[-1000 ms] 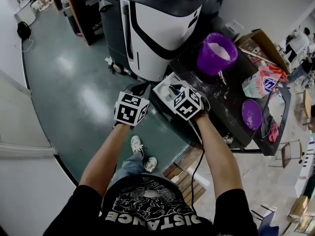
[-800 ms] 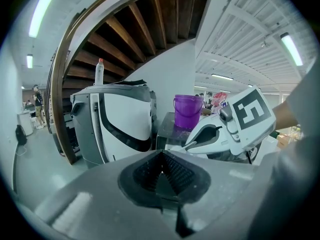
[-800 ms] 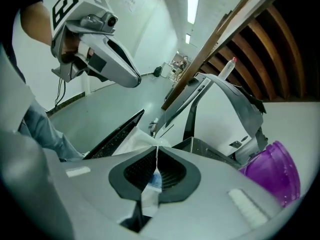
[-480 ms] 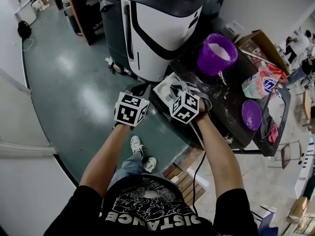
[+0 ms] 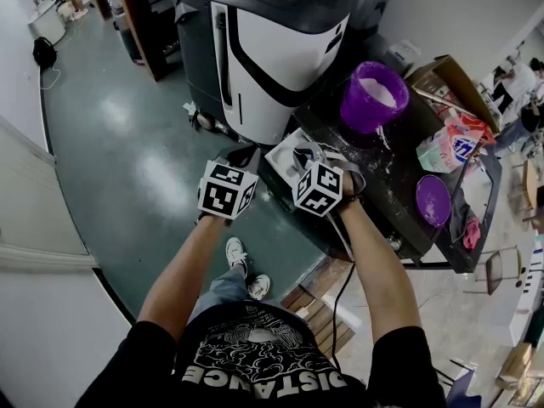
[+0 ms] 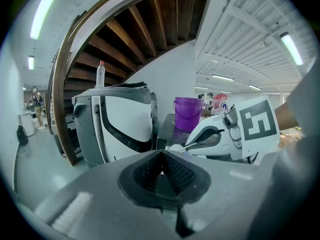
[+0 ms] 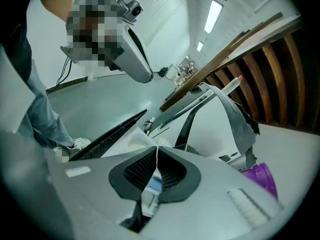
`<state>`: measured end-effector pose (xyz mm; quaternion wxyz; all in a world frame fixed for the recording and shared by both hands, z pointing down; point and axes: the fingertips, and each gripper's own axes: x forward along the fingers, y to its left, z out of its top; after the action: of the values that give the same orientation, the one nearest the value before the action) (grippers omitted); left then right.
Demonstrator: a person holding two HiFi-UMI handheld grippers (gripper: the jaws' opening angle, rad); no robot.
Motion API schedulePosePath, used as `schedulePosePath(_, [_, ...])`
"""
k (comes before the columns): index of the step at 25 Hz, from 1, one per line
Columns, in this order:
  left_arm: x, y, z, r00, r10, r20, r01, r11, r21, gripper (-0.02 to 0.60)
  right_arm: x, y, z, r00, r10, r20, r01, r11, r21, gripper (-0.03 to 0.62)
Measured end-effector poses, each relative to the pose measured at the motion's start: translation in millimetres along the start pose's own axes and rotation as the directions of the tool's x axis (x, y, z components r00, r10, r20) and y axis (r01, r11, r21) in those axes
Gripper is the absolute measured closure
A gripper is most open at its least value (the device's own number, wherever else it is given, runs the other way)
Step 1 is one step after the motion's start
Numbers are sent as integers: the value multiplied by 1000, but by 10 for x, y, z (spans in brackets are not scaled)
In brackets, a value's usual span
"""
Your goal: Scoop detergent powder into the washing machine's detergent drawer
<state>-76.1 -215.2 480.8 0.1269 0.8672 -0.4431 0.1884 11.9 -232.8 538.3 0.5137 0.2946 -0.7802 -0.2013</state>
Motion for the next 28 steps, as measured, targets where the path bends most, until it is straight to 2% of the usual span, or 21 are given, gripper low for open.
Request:
schedulePosePath(6, [-46,-51,54,1000,1,1,-1,1000,-1,578,-141,-133,-27,999,-3,33,-3,981,196,559])
schedulePosePath(11, [-70,-151,99,1000,-14,2,14,1000,-20,578,-299,-245,-73,998,-18,63,-6,935,355,559])
schedulePosePath(18, [-157,-243,250,1000,-7,14,7,1000,1,578,-546,-357,-134,991,-74,116,2,851,525,559])
schedulePosePath(24, [-213,-354,375,999,-30,15,30,999,30,578,-809,-417,-247,981,-146,128,20,731,682,559])
schedulePosePath(28, [-241,-371,434,999,-40,15,39,998,38,578,-1016,-457,-264,974,-191,123,42,683,729,559])
